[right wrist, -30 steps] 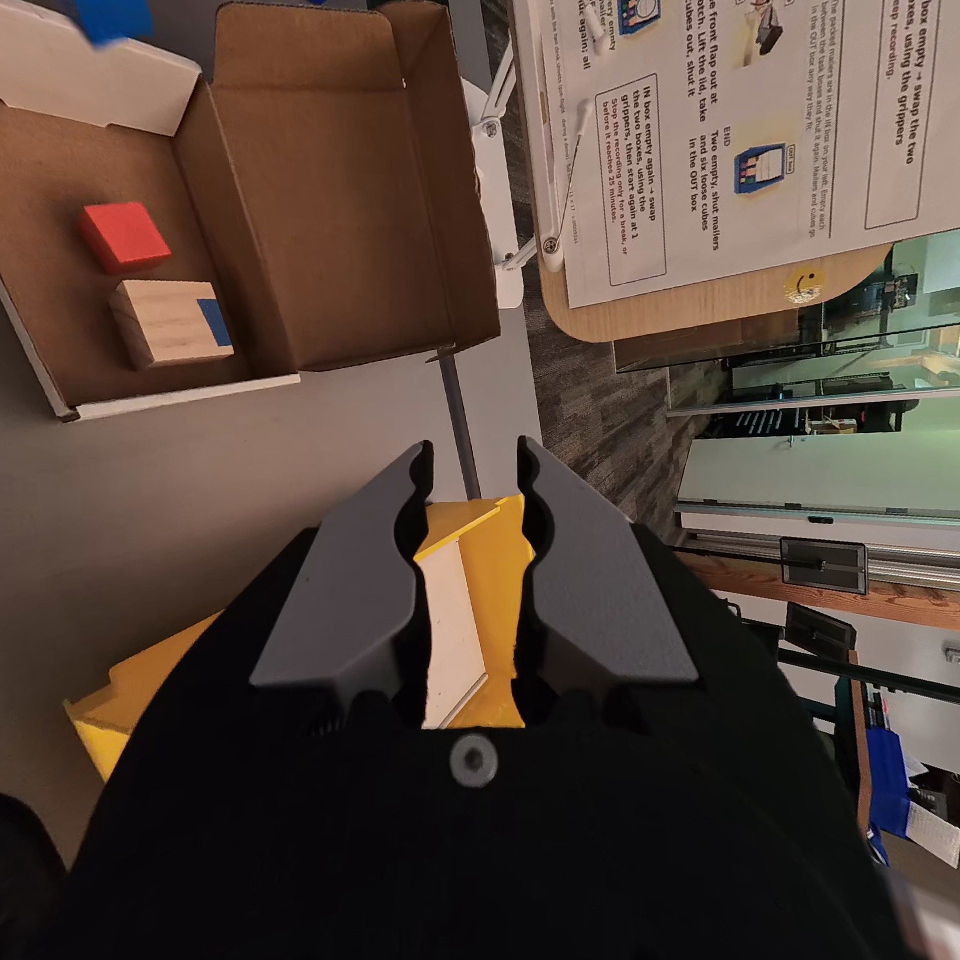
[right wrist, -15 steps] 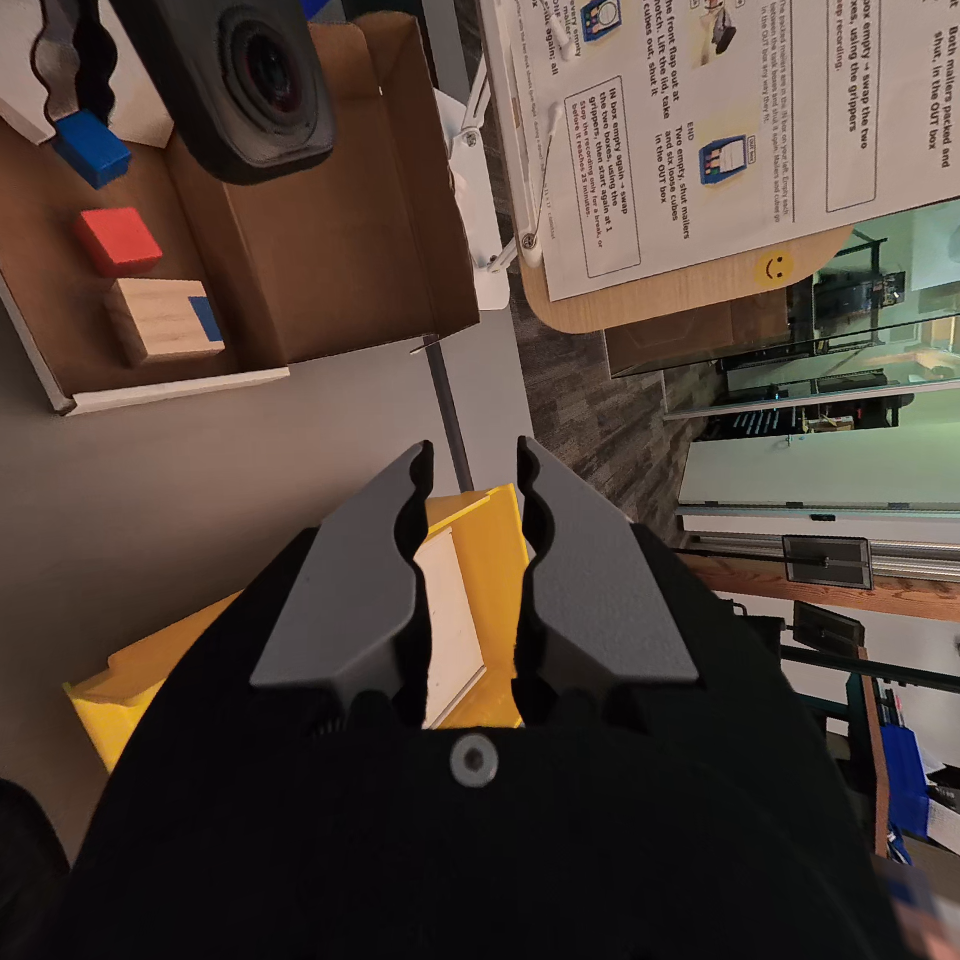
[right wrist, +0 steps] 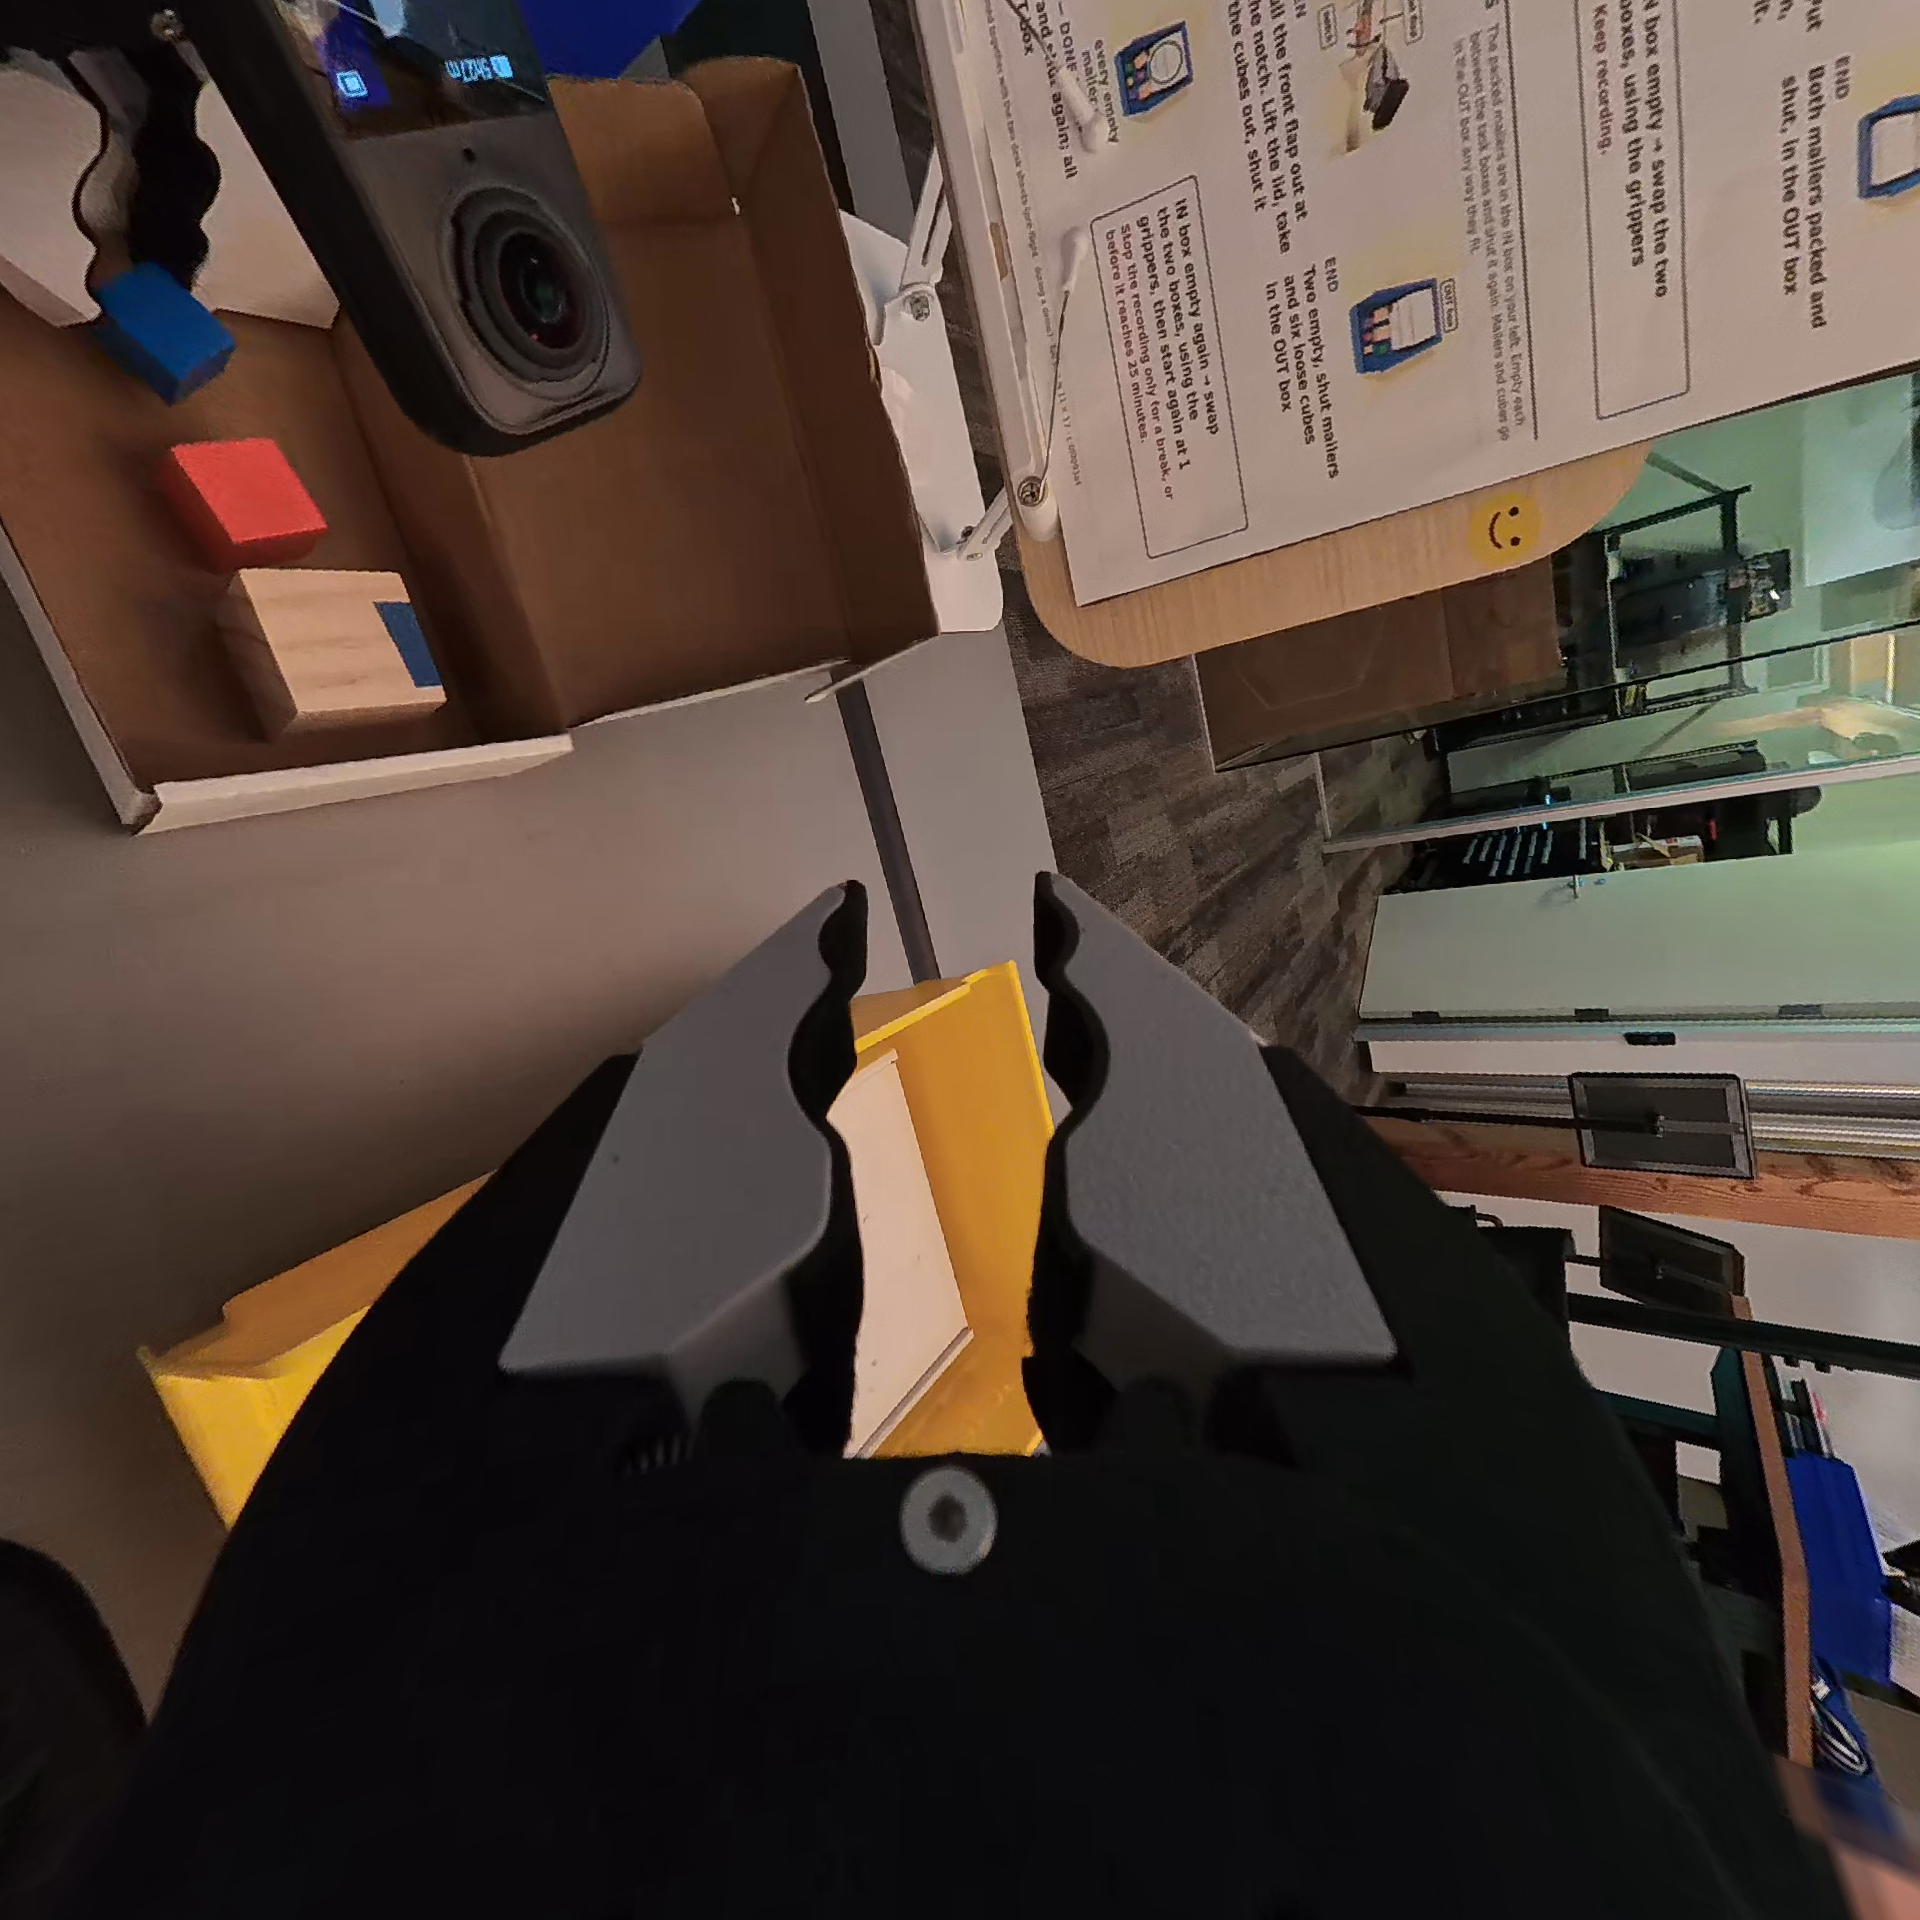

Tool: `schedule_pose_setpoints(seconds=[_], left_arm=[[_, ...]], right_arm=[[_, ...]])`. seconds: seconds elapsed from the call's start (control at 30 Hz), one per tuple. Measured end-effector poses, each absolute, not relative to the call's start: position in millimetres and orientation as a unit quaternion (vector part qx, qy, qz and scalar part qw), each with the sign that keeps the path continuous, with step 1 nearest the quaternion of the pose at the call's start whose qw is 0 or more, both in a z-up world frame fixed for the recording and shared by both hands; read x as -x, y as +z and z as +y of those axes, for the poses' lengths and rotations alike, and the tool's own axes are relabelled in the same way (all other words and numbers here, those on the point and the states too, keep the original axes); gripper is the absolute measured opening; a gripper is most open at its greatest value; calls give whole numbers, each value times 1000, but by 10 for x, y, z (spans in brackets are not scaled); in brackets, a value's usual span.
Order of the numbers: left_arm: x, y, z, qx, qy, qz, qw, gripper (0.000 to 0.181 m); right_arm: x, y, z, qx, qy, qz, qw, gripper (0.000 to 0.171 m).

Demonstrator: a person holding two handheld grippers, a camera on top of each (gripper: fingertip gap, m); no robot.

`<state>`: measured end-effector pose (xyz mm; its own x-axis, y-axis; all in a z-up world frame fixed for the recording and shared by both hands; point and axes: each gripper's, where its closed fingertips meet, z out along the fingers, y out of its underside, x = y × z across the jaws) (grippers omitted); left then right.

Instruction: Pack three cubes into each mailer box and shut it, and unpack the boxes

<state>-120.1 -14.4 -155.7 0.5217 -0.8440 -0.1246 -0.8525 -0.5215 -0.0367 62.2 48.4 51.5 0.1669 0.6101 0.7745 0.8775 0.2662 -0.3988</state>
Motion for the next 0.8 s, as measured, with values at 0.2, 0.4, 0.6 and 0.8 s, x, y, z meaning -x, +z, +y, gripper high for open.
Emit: schedule_pose_setpoints(seconds=[0.2,0.4,0.6,0.8], left_arm=[[1183,-1558,-174,887,36,459,37,20],[1148,-1558,-236,896,29,443,22,21],[1140,-1576,-181,886,62,459,24,21],[1118,-1566,-114,856,73,510,42,21]], right_arm=[[-598,478,471,589,-140,-637,478,32],[-531,469,449,582,-131,-644,478,32],[-528,405,483,587,-138,-647,466,32],[-503,407,455,583,-136,-651,467,32]])
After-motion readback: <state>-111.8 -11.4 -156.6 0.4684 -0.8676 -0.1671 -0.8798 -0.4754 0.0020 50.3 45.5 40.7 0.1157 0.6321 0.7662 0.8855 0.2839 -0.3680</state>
